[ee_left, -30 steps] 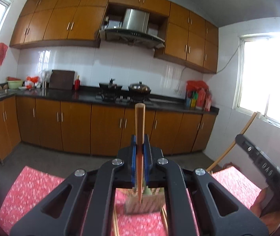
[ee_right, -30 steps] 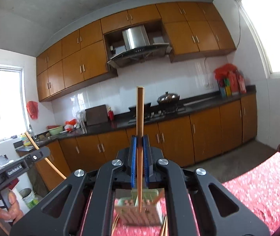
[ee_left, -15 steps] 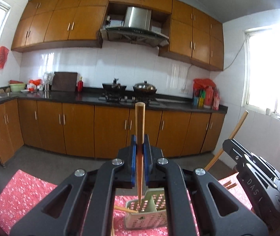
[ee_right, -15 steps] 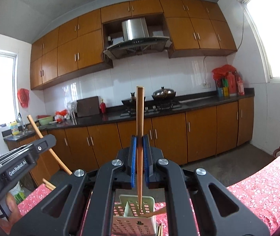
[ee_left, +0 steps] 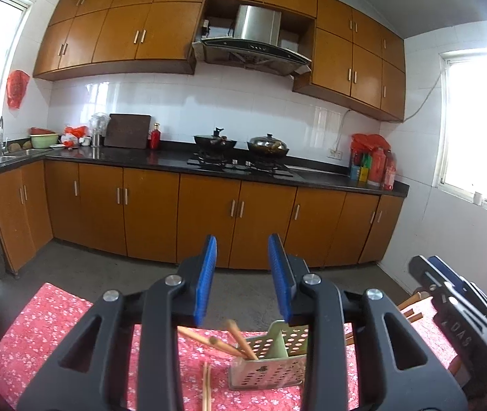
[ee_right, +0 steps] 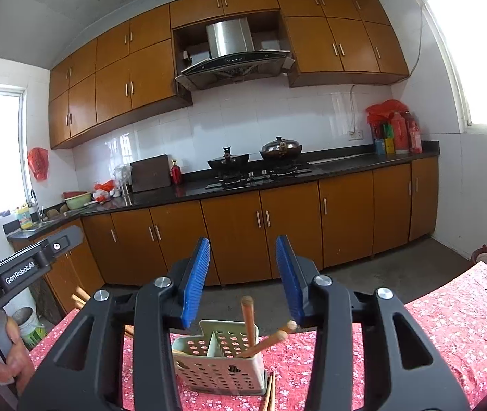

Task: Organize utensils
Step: 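Open both grippers to drop the chopsticks into the holder, then lower both open grippers toward the remaining chopsticks on the table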

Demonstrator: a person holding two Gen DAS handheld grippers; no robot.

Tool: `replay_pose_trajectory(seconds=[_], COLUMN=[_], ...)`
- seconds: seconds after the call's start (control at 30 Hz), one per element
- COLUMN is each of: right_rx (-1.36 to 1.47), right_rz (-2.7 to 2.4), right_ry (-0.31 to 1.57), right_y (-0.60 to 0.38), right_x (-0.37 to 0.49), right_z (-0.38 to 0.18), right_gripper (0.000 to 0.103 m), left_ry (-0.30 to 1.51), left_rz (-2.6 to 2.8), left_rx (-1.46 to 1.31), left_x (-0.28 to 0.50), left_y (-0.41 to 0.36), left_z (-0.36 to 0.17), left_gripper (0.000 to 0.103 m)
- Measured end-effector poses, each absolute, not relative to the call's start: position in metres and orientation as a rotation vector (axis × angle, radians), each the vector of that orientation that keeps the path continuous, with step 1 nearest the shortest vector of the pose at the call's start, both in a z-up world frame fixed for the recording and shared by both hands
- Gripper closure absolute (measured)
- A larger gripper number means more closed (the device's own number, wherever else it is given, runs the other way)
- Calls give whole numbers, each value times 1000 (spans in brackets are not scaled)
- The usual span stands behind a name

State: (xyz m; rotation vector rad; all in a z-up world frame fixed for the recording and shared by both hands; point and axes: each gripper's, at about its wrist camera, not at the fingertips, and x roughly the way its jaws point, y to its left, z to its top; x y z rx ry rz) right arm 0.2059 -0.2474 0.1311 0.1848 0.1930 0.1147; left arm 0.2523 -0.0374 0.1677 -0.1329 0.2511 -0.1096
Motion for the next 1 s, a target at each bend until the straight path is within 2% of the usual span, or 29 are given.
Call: replay_pose_trajectory(seconds=[0.23,0.4,0.6,0.83,1.0], right_rx=[157,169,187,194,189], right_rz=[83,64,66,90,139], right_ry=[200,260,408,642,782], right_y=[-261,-275,-281,-267,-252], right_x=[176,156,144,145,155], right_z=[136,119,67,-16,-55], right_gripper=[61,61,61,61,62], left_ry=[248,289,405,618,706], left_rz=[-61,-40,-12,-13,-59], left_rx=[-105,-93,-86,-81,-63], left_x=[212,180,156,163,166], left_y=[-15,7,27,38,29], left_z=[169,145,83,-3,-38], left_gripper=[68,67,66,66,66])
